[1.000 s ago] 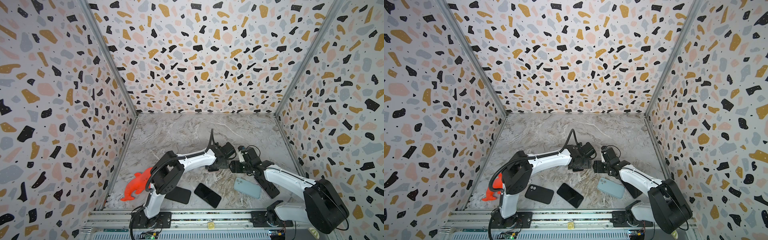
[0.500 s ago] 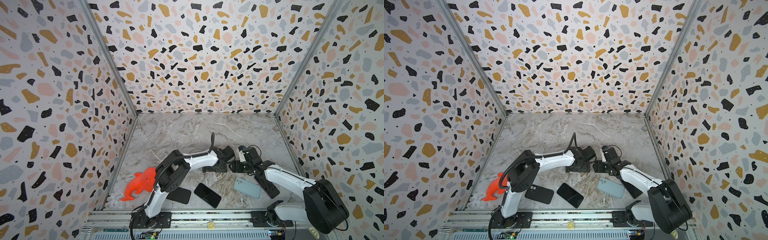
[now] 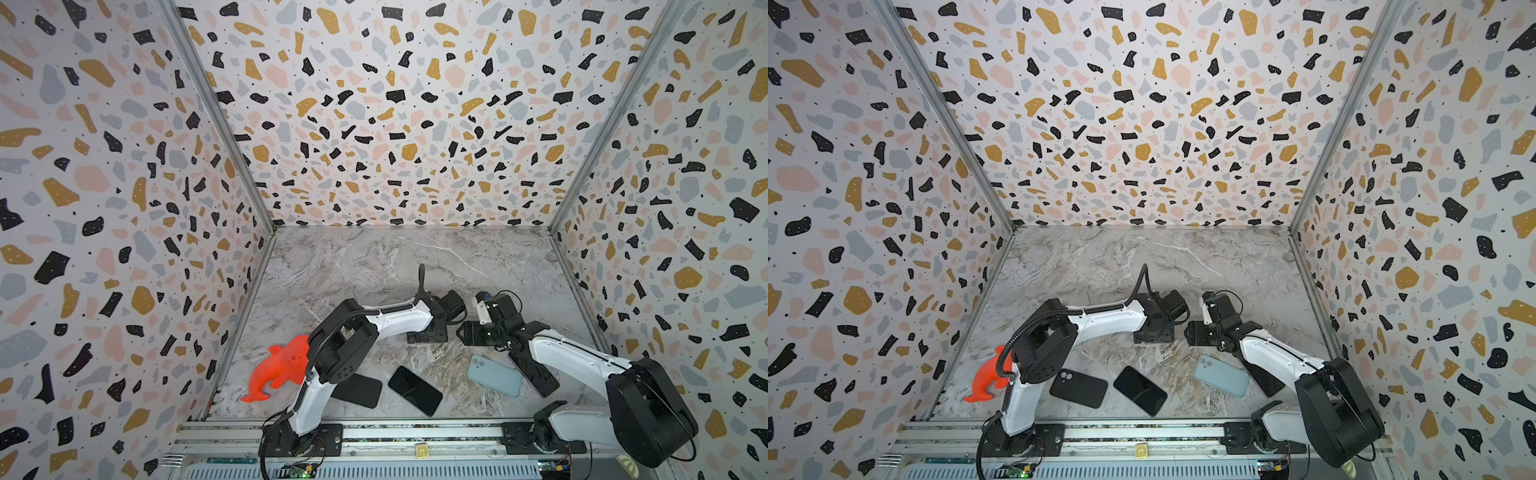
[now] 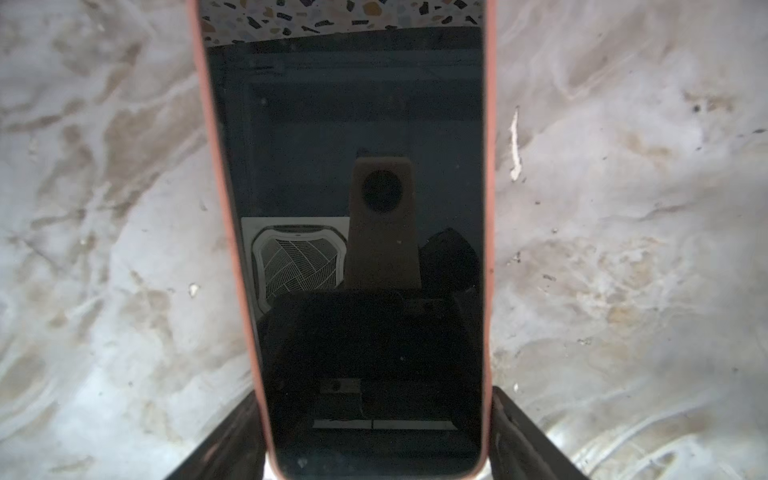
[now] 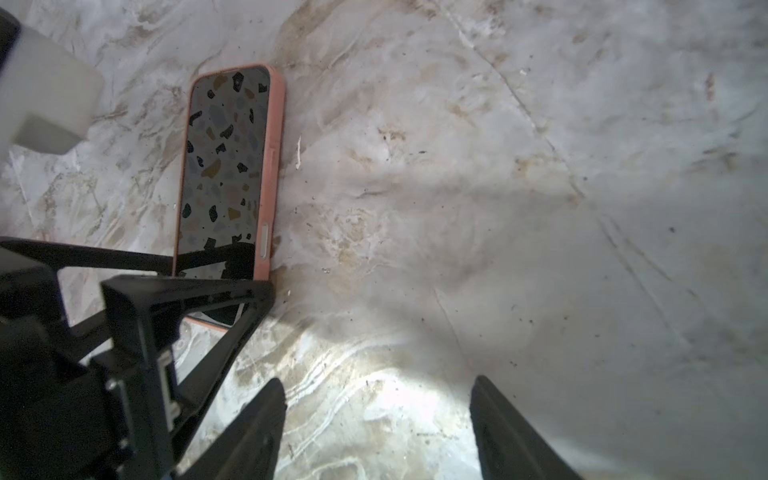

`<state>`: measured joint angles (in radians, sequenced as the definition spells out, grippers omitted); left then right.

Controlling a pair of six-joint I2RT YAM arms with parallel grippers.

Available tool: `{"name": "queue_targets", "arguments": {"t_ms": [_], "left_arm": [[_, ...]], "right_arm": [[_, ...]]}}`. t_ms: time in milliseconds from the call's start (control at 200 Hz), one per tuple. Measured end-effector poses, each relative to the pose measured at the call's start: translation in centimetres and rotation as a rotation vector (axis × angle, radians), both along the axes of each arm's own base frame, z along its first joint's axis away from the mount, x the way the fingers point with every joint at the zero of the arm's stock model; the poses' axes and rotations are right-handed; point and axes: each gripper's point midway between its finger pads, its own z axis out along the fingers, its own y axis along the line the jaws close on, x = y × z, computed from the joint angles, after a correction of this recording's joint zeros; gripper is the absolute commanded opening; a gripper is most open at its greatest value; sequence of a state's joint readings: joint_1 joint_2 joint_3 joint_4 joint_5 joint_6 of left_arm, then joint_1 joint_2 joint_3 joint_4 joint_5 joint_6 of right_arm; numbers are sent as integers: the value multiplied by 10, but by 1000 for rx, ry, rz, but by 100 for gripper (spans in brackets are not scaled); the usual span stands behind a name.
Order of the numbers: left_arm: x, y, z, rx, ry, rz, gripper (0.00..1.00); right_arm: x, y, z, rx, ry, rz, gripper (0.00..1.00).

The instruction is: Put the phone into the phone case

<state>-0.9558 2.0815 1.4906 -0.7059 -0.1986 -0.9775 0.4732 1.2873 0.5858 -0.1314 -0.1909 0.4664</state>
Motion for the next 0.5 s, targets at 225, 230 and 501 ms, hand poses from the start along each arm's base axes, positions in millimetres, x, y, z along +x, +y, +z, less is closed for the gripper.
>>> {"name": "queue_targets", "arguments": {"t_ms": [225,230,501], "left_arm": [[5,4,1,19,-20,-5,71],[5,4,1,20,-21,-5,71],[28,25,7,97,-57,14,68]], "right_arm": [[1,0,1,3,-5,0,72],[1,0,1,3,-5,0,72],[1,1,1,3,-6,-1,72]]}}
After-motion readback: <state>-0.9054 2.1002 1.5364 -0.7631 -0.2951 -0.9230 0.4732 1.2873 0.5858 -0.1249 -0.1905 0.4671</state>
